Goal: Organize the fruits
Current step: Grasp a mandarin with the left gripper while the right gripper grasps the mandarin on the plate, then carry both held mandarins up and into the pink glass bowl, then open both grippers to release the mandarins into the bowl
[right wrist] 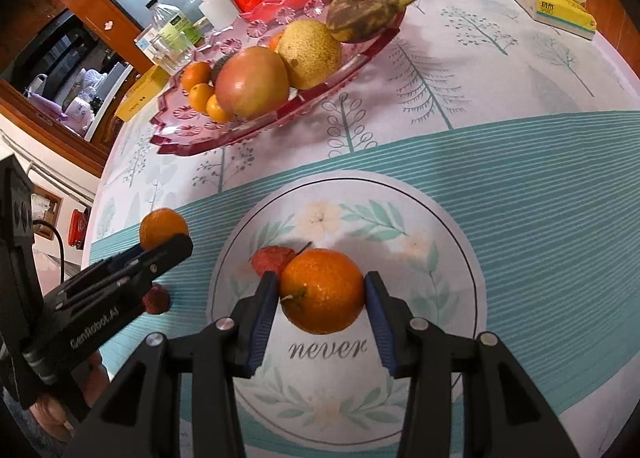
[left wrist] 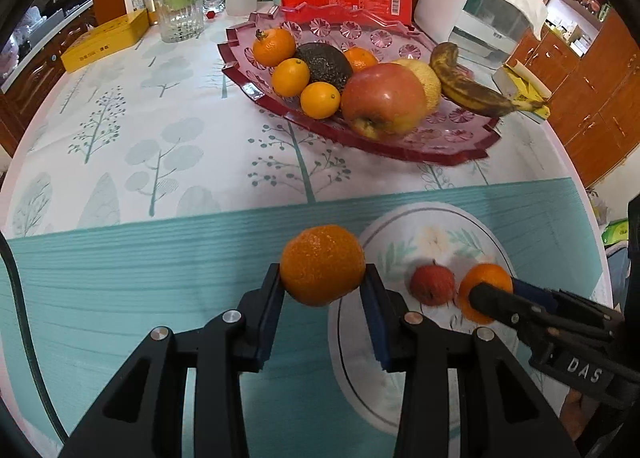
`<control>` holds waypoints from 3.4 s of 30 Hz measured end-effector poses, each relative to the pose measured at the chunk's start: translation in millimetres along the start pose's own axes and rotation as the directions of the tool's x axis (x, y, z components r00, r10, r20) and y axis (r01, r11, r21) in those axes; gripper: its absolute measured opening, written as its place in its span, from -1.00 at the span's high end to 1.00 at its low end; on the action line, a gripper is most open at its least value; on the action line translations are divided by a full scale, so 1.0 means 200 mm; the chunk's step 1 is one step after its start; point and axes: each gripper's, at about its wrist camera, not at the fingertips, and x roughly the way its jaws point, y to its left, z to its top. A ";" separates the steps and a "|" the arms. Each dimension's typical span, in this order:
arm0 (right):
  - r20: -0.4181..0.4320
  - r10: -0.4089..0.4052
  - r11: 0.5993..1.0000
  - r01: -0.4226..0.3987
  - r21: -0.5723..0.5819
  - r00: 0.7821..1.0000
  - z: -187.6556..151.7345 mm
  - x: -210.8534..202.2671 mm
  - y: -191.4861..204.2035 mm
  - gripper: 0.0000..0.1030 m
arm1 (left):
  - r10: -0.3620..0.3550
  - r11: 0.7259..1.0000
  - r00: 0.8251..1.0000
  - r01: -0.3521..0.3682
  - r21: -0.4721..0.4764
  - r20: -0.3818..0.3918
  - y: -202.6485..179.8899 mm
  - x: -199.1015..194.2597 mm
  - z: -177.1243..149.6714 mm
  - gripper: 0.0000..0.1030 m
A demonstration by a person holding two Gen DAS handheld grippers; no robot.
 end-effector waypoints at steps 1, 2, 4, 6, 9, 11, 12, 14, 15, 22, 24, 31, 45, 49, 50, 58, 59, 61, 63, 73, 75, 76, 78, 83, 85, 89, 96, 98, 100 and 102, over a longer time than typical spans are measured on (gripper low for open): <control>0.005 0.002 1.000 -0.002 -0.005 1.000 -0.01 -0.02 0.01 0.14 | 0.000 1.000 1.000 0.000 0.001 0.002 0.00 -0.02 -0.02 0.27; 0.010 0.005 1.000 -0.005 -0.011 1.000 -0.01 -0.03 0.01 0.14 | 0.001 1.000 1.000 -0.001 0.001 0.004 -0.01 -0.04 -0.03 0.27; 0.019 0.012 1.000 -0.011 -0.020 1.000 -0.02 -0.07 0.03 0.14 | 0.004 1.000 1.000 -0.004 0.005 0.013 -0.02 -0.10 -0.06 0.27; 0.030 0.022 0.999 -0.021 -0.032 0.999 -0.03 -0.11 0.04 0.14 | 0.009 1.000 1.000 -0.010 0.009 0.022 -0.03 -0.15 -0.08 0.27; 0.055 0.039 0.998 -0.036 -0.059 0.998 -0.04 -0.19 0.08 0.14 | 0.018 1.000 0.999 -0.019 0.021 0.048 -0.07 -0.25 -0.09 0.27; 0.079 0.053 0.995 -0.047 -0.084 0.995 -0.04 -0.25 0.11 0.14 | 0.017 1.000 0.997 -0.019 0.024 0.073 -0.08 -0.32 -0.10 0.27; 0.088 0.059 0.994 -0.051 -0.092 0.994 -0.04 -0.28 0.12 0.14 | 0.016 1.000 0.996 -0.018 0.023 0.084 -0.09 -0.35 -0.10 0.27; 0.109 0.075 0.992 -0.063 -0.111 0.991 -0.04 -0.34 0.15 0.14 | 0.013 1.000 0.994 -0.016 0.021 0.105 -0.10 -0.42 -0.09 0.27; 0.120 0.082 0.990 -0.068 -0.120 0.989 -0.04 -0.38 0.16 0.14 | 0.012 1.000 0.994 -0.015 0.021 0.113 -0.11 -0.45 -0.08 0.27; 0.198 0.102 0.977 -0.061 -0.204 0.975 0.02 -0.61 0.25 0.14 | -0.001 0.999 0.986 -0.006 0.041 0.167 -0.17 -0.66 0.04 0.27; 0.228 0.103 0.972 -0.049 -0.232 0.968 0.07 -0.69 0.28 0.14 | 0.001 0.998 0.982 -0.011 0.054 0.187 -0.19 -0.72 0.10 0.27; 0.321 0.112 0.957 -0.014 -0.291 0.941 0.34 -0.95 0.38 0.14 | 0.018 0.990 0.959 -0.056 0.127 0.282 -0.28 -0.98 0.41 0.27; 0.385 0.065 0.962 0.044 -0.269 0.920 0.92 -0.88 0.46 0.14 | 0.084 0.975 0.951 -0.140 0.172 0.297 -0.27 -0.83 0.98 0.27; 0.333 0.035 0.971 0.046 -0.234 0.942 0.99 -0.66 0.43 0.14 | 0.097 0.976 0.969 -0.137 0.171 0.226 -0.22 -0.57 1.01 0.27; 0.316 0.025 0.973 0.049 -0.225 0.949 1.00 -0.60 0.42 0.14 | 0.099 0.975 0.972 -0.137 0.174 0.215 -0.21 -0.52 1.01 0.27; 0.182 -0.039 0.979 0.073 -0.188 0.982 1.04 -0.17 0.34 0.14 | 0.088 0.978 0.991 -0.105 0.182 0.098 -0.13 -0.09 1.01 0.27; 0.170 -0.049 0.979 0.081 -0.186 0.984 1.05 -0.12 0.33 0.14 | 0.086 0.978 0.993 -0.100 0.181 0.085 -0.12 -0.05 1.00 0.27; 0.149 -0.068 0.978 0.096 -0.186 0.986 1.05 -0.04 0.33 0.14 | 0.080 0.980 0.995 -0.090 0.176 0.059 -0.11 0.04 0.99 0.27; 0.128 -0.089 0.976 0.112 -0.185 0.988 1.06 0.03 0.32 0.14 | 0.076 0.982 0.996 -0.081 0.170 0.037 -0.09 0.11 0.99 0.27; 0.093 -0.174 0.965 0.188 -0.183 0.980 1.08 0.20 0.29 0.12 | 0.072 0.986 0.997 -0.070 0.152 -0.008 -0.06 0.28 0.98 0.26; 0.090 -0.169 0.968 0.183 -0.173 0.981 1.09 0.20 0.28 0.12 | 0.070 0.986 0.998 -0.069 0.152 -0.005 -0.06 0.29 0.98 0.26; 0.087 -0.168 0.969 0.180 -0.171 0.982 1.09 0.20 0.27 0.12 | 0.072 0.986 0.997 -0.070 0.152 -0.002 -0.06 0.29 0.99 0.26; 0.085 -0.164 0.970 0.176 -0.166 0.983 1.09 0.19 0.27 0.12 | 0.075 0.985 0.997 -0.076 0.155 0.010 -0.06 0.29 0.99 0.22; 0.108 -0.161 0.972 0.176 -0.155 0.981 1.09 0.15 0.26 0.11 | 0.097 0.981 0.994 -0.105 0.164 0.058 -0.08 0.26 1.01 -0.13; 0.122 -0.148 0.974 0.167 -0.154 0.981 1.09 0.12 0.26 0.11 | 0.095 0.982 0.994 -0.102 0.159 0.053 -0.08 0.25 1.01 -0.13; 0.154 -0.149 0.971 0.174 -0.163 0.977 1.09 0.06 0.28 0.11 | 0.092 0.984 0.994 -0.098 0.149 0.052 -0.07 0.23 1.00 -0.13; 0.190 -0.147 0.965 0.183 -0.190 0.971 1.05 -0.03 0.32 0.11 | 0.093 0.985 0.993 -0.102 0.140 0.070 -0.05 0.13 0.98 -0.14; 0.199 -0.147 0.963 0.187 -0.196 0.969 1.04 -0.05 0.34 0.12 | 0.095 0.985 0.992 -0.105 0.134 0.081 -0.05 0.08 0.98 -0.19; 0.208 -0.141 0.963 0.183 -0.200 0.968 1.04 -0.08 0.35 0.12 | 0.098 0.986 0.991 -0.110 0.128 0.095 -0.04 0.03 0.98 -0.25; 0.215 -0.135 0.963 0.179 -0.203 0.967 1.02 -0.12 0.36 0.12 | 0.096 0.986 0.990 -0.109 0.123 0.103 -0.04 0.00 0.98 -0.28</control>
